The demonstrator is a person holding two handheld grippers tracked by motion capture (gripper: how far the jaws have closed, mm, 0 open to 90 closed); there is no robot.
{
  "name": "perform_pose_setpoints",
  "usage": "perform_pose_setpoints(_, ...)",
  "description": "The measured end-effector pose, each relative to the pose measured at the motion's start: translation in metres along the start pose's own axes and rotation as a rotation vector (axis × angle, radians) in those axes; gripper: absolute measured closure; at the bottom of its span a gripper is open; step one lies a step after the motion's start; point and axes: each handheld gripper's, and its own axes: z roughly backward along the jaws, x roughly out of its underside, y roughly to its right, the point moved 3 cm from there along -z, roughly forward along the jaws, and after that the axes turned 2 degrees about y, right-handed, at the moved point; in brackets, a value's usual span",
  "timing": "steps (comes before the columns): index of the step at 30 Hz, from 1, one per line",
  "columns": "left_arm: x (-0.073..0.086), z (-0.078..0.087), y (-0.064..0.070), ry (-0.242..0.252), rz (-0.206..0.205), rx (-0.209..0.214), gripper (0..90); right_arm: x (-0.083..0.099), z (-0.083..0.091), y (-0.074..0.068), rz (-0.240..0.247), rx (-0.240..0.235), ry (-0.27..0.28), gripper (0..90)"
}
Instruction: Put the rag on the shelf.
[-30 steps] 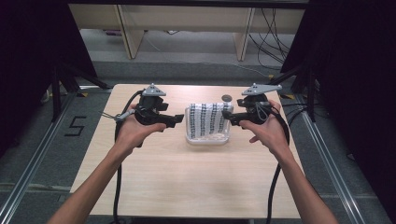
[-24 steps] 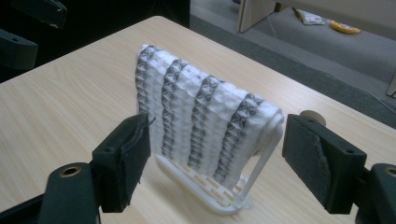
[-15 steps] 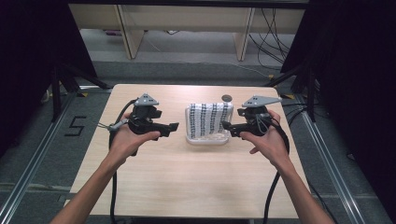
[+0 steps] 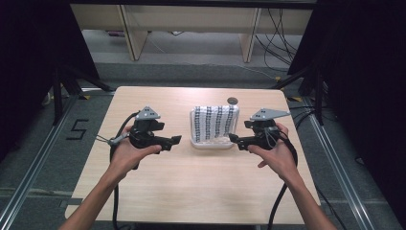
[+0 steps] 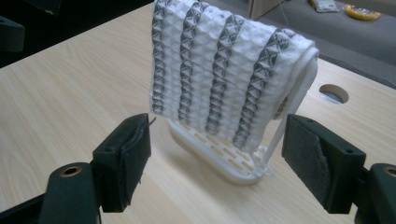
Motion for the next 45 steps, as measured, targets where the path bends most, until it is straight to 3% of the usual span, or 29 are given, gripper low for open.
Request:
perform_pose_setpoints(4,0.005,0.002,0.004,0.001,-0.003,0.011,19.4,0.007,0.000,-0.004,-0.033,-0.015,0.001,24.9)
perform_pose_setpoints(9,0.013,0.006,0.008,0.002,-0.023,0.010,19.4,0.014,0.003,-0.006,-0.029,-0.019,0.002,24.9)
perform_pose_setpoints(10,0.015,0.007,0.009,-0.001,-0.021,0.015,19.4,0.015,0.003,-0.006,-0.012,-0.015,0.011,25.0)
perform_pose_setpoints(21,0.036,0.013,0.011,0.016,-0.011,0.022,19.4,0.033,0.005,-0.014,-0.044,-0.049,-0.009,24.9)
perform_pose_setpoints(22,0.038,0.014,0.011,0.010,-0.014,0.022,19.5,0.035,0.004,-0.013,-0.026,-0.045,-0.005,24.9)
perform_pose_setpoints(23,0.040,0.013,0.012,0.019,-0.005,0.020,19.5,0.037,0.003,-0.015,-0.048,-0.045,-0.004,24.9)
perform_pose_setpoints(24,0.042,0.014,0.012,0.025,0.002,0.023,19.5,0.039,0.003,-0.013,-0.030,-0.045,-0.011,24.9)
perform_pose_setpoints(26,0.045,0.015,0.011,0.029,0.003,0.032,19.5,0.041,0.003,-0.016,-0.051,-0.055,-0.005,24.9)
perform_pose_setpoints(29,0.050,0.017,0.010,0.027,0.008,0.021,19.5,0.043,0.004,-0.017,-0.046,-0.048,-0.006,24.9)
perform_pose_setpoints(30,0.052,0.018,0.009,0.019,-0.007,0.022,19.5,0.044,0.003,-0.017,-0.044,-0.057,-0.009,24.9)
perform_pose_setpoints(31,0.054,0.017,0.010,0.030,0.009,0.028,19.5,0.045,0.002,-0.019,-0.057,-0.068,-0.004,24.9)
perform_pose_setpoints(35,0.061,0.016,0.009,0.021,0.006,0.033,19.5,0.047,0.004,-0.021,-0.046,-0.060,-0.009,24.9)
perform_pose_setpoints(36,0.063,0.018,0.009,0.003,-0.008,0.028,19.5,0.048,0.003,-0.022,-0.023,-0.065,-0.002,24.9)
perform_pose_setpoints(37,0.064,0.016,0.010,0.027,0.013,0.026,19.5,0.048,0.003,-0.022,-0.023,-0.065,-0.002,24.9)
perform_pose_setpoints(39,0.067,0.017,0.009,0.012,-0.003,0.023,19.5,0.049,0.004,-0.026,-0.058,-0.079,-0.009,24.9)
perform_pose_setpoints(40,0.068,0.016,0.008,0.012,-0.005,0.030,19.5,0.049,0.004,-0.024,-0.018,-0.063,-0.001,24.9)
perform_pose_setpoints(41,0.069,0.016,0.010,0.016,0.010,0.020,19.5,0.050,0.004,-0.028,-0.046,-0.083,0.000,24.9)
perform_pose_setpoints(44,0.073,0.015,0.011,0.018,0.009,0.032,19.5,0.053,0.004,-0.030,-0.032,-0.078,-0.003,24.9)
perform_pose_setpoints(45,0.075,0.015,0.010,-0.002,-0.014,0.030,19.5,0.054,0.004,-0.030,-0.016,-0.078,-0.005,24.9)
